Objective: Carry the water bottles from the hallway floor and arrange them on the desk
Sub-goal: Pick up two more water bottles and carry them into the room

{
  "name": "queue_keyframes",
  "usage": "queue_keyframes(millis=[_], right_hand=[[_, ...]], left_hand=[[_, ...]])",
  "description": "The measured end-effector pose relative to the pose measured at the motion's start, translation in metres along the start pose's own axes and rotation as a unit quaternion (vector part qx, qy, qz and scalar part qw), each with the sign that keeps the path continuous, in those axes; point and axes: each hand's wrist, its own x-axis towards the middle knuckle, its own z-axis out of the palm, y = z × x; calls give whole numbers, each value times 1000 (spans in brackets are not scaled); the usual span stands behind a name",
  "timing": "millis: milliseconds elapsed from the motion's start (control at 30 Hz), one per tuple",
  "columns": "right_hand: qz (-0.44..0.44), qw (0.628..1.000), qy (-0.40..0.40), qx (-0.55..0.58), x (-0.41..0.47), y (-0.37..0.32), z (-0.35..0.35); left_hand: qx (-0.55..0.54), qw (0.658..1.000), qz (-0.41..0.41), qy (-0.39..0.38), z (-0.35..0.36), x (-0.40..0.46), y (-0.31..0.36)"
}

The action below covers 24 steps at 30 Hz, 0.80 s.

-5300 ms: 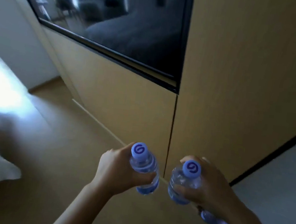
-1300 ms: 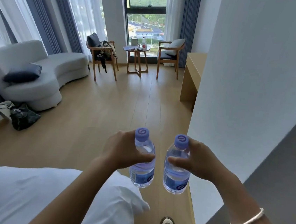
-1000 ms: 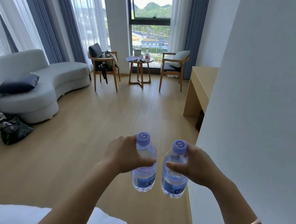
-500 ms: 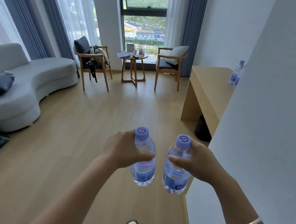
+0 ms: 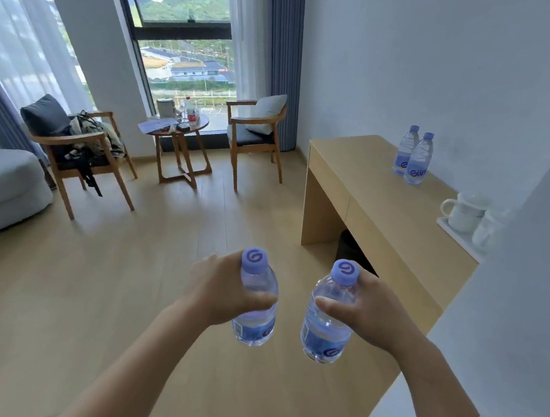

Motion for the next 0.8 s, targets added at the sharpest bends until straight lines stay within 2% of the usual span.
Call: queue_keyframes(millis=[200,367,800], right_hand=[[48,998,26,-12,71,18,-5],[77,995,65,-17,138,49,-15],[167,970,174,-12,312,150,-78]], left_hand=[[-31,999,10,-2,24,92,-25],[-44,997,51,-32,52,173,-26],[-61,987,123,-83,113,422,28]])
